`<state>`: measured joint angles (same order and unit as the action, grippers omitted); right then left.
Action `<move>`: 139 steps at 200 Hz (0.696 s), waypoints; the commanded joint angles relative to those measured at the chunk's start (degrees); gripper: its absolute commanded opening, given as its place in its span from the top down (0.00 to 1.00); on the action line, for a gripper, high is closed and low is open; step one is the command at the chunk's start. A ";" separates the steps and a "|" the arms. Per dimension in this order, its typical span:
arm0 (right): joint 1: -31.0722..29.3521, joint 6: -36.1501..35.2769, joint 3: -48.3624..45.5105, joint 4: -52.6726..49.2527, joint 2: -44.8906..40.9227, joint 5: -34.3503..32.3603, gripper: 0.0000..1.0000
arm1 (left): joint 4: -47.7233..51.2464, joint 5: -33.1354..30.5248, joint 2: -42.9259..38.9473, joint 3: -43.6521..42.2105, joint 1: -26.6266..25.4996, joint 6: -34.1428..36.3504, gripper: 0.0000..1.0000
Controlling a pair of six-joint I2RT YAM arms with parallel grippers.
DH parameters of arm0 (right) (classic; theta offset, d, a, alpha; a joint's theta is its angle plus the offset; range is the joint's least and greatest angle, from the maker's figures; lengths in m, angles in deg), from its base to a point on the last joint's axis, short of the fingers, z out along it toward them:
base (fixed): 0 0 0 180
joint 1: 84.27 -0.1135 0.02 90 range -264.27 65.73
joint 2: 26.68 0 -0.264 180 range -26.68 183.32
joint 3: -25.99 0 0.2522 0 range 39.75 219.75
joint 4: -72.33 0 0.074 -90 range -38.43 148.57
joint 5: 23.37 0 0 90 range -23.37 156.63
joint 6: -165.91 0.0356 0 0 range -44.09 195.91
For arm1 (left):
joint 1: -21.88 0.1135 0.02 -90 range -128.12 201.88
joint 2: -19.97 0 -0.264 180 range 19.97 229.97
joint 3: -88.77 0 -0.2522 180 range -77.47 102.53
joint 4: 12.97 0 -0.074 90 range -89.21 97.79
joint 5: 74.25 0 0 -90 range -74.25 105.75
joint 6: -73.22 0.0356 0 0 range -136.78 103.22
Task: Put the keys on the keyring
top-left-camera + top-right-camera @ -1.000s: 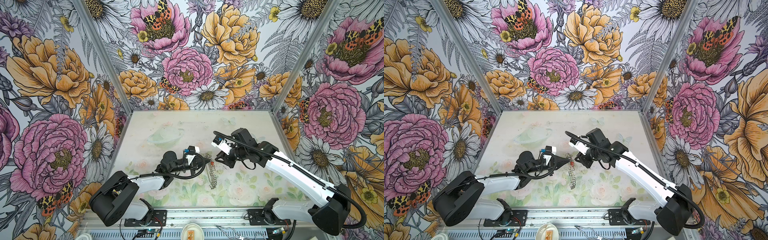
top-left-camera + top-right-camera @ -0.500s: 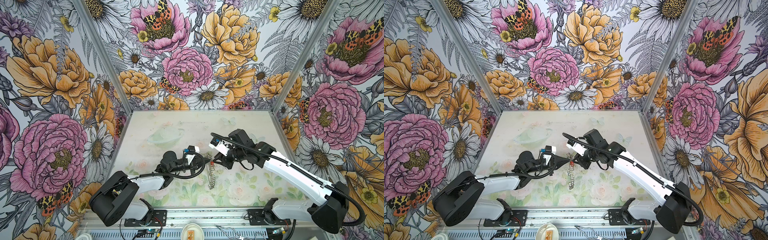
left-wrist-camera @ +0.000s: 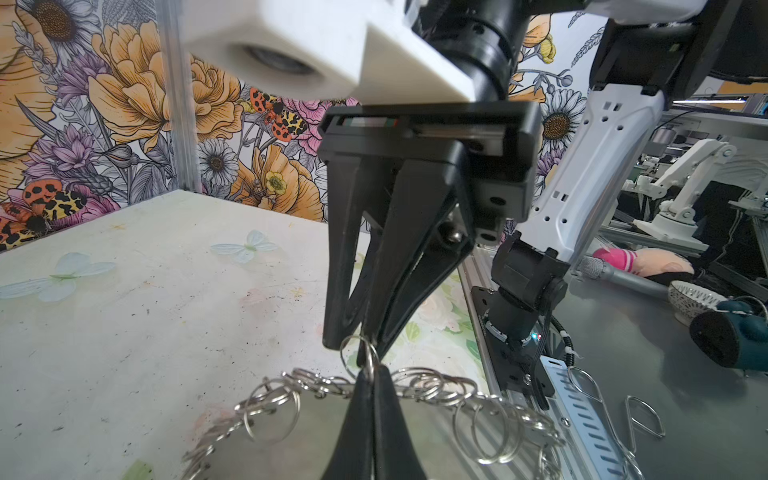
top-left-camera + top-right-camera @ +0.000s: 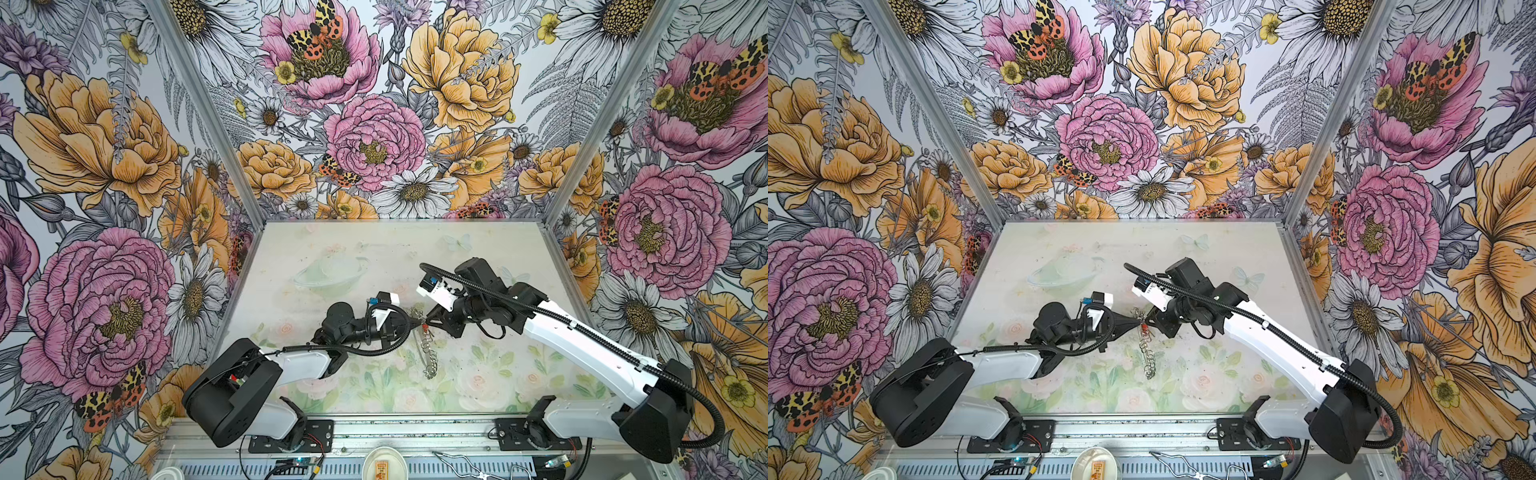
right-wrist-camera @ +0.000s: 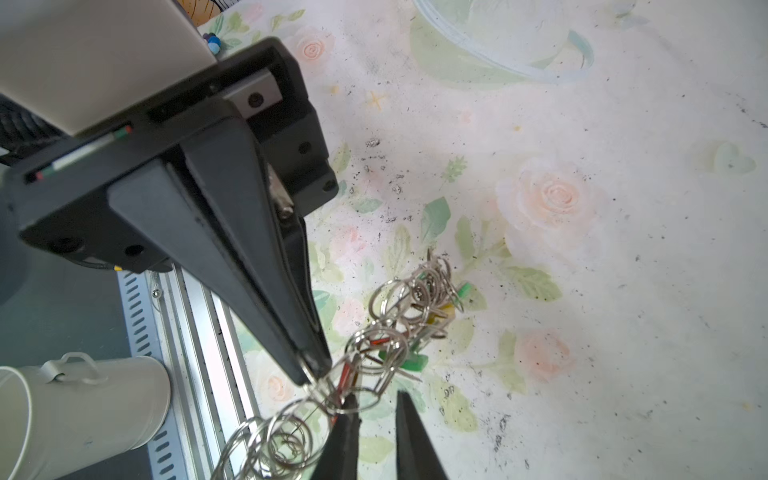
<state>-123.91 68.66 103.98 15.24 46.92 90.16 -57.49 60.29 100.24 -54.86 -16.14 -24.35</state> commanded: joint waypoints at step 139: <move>-0.30 -1.17 -5.46 4.46 -5.84 -0.62 0.85 | -9.88 -1.05 1.04 0.16 0.34 -3.25 1.00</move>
<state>-124.89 68.86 99.78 17.75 44.78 89.30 -65.05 58.65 103.10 -54.86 -16.56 -27.32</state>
